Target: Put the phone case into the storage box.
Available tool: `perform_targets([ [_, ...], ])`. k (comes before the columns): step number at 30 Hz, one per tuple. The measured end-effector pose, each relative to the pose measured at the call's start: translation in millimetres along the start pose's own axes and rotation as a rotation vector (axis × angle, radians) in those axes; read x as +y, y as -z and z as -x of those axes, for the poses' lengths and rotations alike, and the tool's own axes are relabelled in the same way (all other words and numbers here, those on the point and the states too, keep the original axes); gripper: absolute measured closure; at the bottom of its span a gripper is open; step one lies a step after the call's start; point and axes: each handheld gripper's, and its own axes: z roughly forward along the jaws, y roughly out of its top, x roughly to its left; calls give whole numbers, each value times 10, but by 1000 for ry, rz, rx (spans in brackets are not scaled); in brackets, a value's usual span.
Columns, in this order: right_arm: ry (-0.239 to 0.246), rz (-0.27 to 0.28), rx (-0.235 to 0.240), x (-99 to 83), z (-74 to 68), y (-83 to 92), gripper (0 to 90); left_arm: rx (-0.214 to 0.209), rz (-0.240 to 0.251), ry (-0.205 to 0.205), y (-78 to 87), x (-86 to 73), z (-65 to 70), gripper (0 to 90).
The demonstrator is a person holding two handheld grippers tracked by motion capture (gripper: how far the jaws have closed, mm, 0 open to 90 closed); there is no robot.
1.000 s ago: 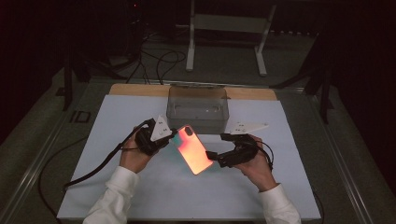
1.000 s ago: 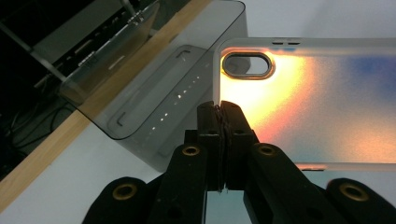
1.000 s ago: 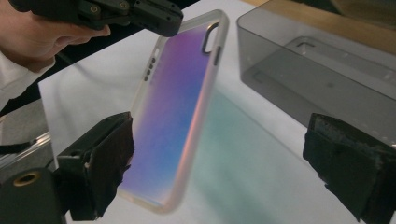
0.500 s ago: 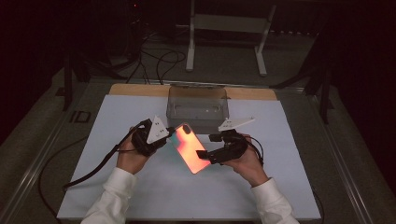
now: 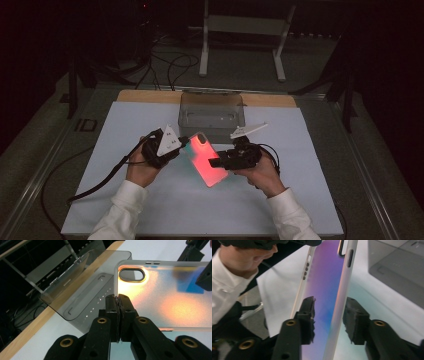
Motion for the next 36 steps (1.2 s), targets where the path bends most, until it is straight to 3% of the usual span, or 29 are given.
perform_targets([
  [7, -58, -21, 62, -2, 58, 2, 761, 4, 40, -16, 21, 1, 25, 880],
  [14, -74, -75, 85, -15, 38, -35, 792, 17, 61, -37, 2, -5, 70, 867],
  [19, -171, -122, 99, -23, 37, -66, 818, 17, 78, -44, 10, -3, 88, 858],
  [26, -181, -102, 43, -41, 18, -47, 826, 10, 60, -27, -21, -4, 85, 839],
  [29, -181, -97, 35, -39, 13, -54, 826, 8, 54, -12, -46, -6, 89, 728],
  [32, -179, -98, 25, -41, 17, -62, 825, 10, 55, 9, -55, -9, 78, 554],
  [34, -180, -97, 24, -44, 21, -60, 825, 23, 74, 26, -48, -8, 80, 443],
  [36, -178, -93, 17, -44, 23, -54, 825, 64, 88, 37, -41, 2, 88, 322],
])
